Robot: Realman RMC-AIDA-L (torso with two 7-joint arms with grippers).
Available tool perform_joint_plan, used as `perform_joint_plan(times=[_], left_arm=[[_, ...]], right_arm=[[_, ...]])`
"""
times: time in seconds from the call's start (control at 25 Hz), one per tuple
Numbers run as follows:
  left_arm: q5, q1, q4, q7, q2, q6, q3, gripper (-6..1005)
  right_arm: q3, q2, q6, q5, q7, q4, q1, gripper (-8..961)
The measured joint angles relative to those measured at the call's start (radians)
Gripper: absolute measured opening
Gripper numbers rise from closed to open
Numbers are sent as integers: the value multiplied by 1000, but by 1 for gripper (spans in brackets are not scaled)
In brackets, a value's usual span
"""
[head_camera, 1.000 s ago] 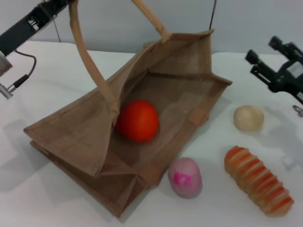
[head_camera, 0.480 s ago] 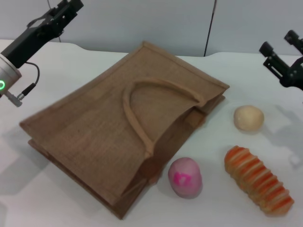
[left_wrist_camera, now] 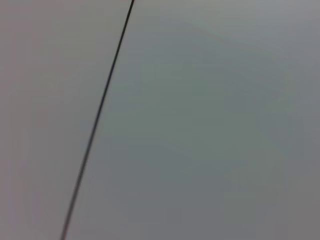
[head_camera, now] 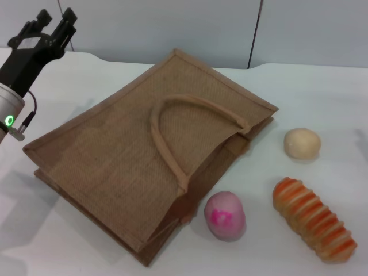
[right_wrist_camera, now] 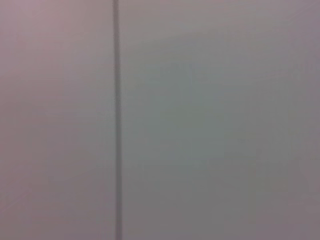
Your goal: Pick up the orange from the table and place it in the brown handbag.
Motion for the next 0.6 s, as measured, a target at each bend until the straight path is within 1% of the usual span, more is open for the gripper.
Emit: perform_joint_plan(times=[0.12,0.24,0.32,0.36,0.48,0.6], left_arm=[[-58,-5,-39,110,-1,2,0,647],[-123,-6,-72,191,-2,10,0,647],[-164,-6,-89,230,-3,19,0,647],[-191,-6,-102,253,-3,26,0,647],[-239,-2,-114,274,-3,35,0,647],[-248,9,-111,272,-3,28,4,647]], right_arm=[[0,4,47,56,-54,17,-2,752],[1,6,85,120,-97,48,-8,752],[0,7,113,200,-129,75,-21,752],[0,7,113,200,-129,75,-21,752],[-2,7,121,230,-137,84,-30,751],[-7,7,120,232,-133,86,-39,751]])
